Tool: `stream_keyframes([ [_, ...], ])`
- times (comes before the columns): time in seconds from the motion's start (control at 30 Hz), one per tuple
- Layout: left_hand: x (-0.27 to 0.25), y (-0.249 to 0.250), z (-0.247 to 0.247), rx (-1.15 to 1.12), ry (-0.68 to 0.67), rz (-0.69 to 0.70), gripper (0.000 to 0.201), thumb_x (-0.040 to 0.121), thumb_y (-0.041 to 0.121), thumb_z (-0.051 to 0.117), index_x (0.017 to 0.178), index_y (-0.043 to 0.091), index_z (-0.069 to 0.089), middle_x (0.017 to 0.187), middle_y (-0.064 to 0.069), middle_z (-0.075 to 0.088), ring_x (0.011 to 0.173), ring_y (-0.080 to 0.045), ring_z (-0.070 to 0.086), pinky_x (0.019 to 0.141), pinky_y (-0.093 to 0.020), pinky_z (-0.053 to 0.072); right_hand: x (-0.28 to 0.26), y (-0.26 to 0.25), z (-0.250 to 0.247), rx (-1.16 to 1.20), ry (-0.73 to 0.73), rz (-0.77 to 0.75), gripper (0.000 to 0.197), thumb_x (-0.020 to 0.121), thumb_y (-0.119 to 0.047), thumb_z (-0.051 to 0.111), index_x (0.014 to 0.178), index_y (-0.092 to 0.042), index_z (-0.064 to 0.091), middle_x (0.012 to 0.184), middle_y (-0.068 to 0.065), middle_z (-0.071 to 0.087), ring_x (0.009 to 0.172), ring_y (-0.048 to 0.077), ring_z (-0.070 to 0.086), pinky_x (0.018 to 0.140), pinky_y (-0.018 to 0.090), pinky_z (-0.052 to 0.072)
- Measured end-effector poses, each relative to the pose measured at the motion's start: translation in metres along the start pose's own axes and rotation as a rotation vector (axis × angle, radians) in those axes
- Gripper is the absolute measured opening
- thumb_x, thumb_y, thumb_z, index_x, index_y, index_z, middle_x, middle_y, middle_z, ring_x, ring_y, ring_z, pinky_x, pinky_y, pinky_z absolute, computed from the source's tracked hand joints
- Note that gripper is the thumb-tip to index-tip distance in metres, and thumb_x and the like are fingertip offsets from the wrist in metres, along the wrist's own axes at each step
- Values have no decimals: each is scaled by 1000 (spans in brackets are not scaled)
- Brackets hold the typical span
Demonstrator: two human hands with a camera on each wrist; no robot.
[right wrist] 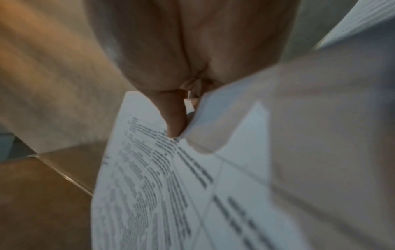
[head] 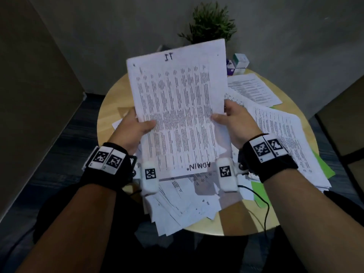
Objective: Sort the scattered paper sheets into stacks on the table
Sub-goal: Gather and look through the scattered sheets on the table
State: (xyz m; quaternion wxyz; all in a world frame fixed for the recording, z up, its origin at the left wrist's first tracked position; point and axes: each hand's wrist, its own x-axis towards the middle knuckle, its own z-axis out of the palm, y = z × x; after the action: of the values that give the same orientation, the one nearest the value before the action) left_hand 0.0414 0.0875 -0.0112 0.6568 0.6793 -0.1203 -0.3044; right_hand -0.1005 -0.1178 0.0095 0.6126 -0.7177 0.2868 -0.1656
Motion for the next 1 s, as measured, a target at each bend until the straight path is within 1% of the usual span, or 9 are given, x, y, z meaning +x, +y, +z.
stream_keyframes([
  [0.1, 1, 1, -2, -18, -9, 53, 41, 93, -9, 49, 124, 16, 56, 117, 1, 66, 107, -15, 64, 97, -39, 49, 4, -2, 6, 27, -35, 7, 29, 88, 1, 59, 115, -9, 63, 107, 7, 70, 96, 27, 66, 85, 42, 53],
  [0.2, 2, 1, -5, 22, 90, 134, 42, 92, -8, 50, 122, 21, 59, 106, 11, 67, 97, -4, 66, 84, -25, 53, 5, 3, 10, -36, -38, 47, 14, 91, -16, 62, 104, -10, 62, 92, 7, 68, 78, 22, 65, 74, 43, 55],
  [0.3, 6, 2, -12, 75, 217, 188, 45, 93, -6, 48, 128, 21, 56, 108, 14, 63, 99, -3, 62, 83, -22, 50, 6, 11, 5, -61, -2, 100, 18, 93, -32, 59, 95, -14, 60, 92, 9, 67, 69, 23, 64, 73, 41, 53],
  [0.5, 17, 2, -24, 86, 299, 201, 42, 96, -1, 48, 133, 17, 55, 113, 13, 60, 103, -7, 58, 81, -18, 45, 13, 32, -7, -754, 20, 137, 50, 85, -44, 65, 125, -16, 57, 119, 3, 63, 106, 22, 61, 95, 40, 48],
  [0.63, 23, 0, -27, 49, 295, 178, 43, 96, -2, 48, 134, 18, 54, 113, 11, 60, 105, -10, 58, 91, -25, 45, 22, 49, 5, -1150, -17, 263, 59, 75, -45, 73, 118, -11, 54, 120, 11, 57, 111, 29, 55, 87, 35, 49],
  [0.73, 25, -4, -28, 35, 284, 161, 43, 95, -2, 49, 132, 19, 55, 116, 8, 61, 110, -14, 58, 96, -32, 46, 24, 56, 4, -1051, -3, 333, 47, 75, -32, 77, 109, -8, 54, 108, 9, 61, 94, 25, 58, 74, 29, 48],
  [0.87, 29, -3, -28, 25, 265, 153, 44, 94, -4, 50, 126, 25, 56, 117, 6, 61, 110, -16, 59, 97, -35, 47, 21, 37, -14, -824, 44, 184, 10, 88, -15, 64, 94, -12, 57, 86, 5, 63, 67, 18, 57, 58, 25, 44],
  [0.93, 28, 0, -27, -3, 245, 152, 43, 93, -5, 51, 115, 32, 56, 115, 5, 63, 109, -15, 61, 99, -38, 48, 17, 23, -24, -495, 103, 125, 10, 90, -15, 62, 99, -15, 60, 88, 3, 67, 75, 20, 63, 65, 29, 49],
  [1.0, 27, 3, -23, -31, 204, 145, 43, 93, -6, 51, 112, 32, 56, 117, 5, 64, 109, -14, 61, 100, -39, 47, 14, 8, -29, -116, 120, 81, 14, 90, -10, 61, 103, -16, 63, 97, 7, 72, 87, 29, 68, 78, 43, 55],
])
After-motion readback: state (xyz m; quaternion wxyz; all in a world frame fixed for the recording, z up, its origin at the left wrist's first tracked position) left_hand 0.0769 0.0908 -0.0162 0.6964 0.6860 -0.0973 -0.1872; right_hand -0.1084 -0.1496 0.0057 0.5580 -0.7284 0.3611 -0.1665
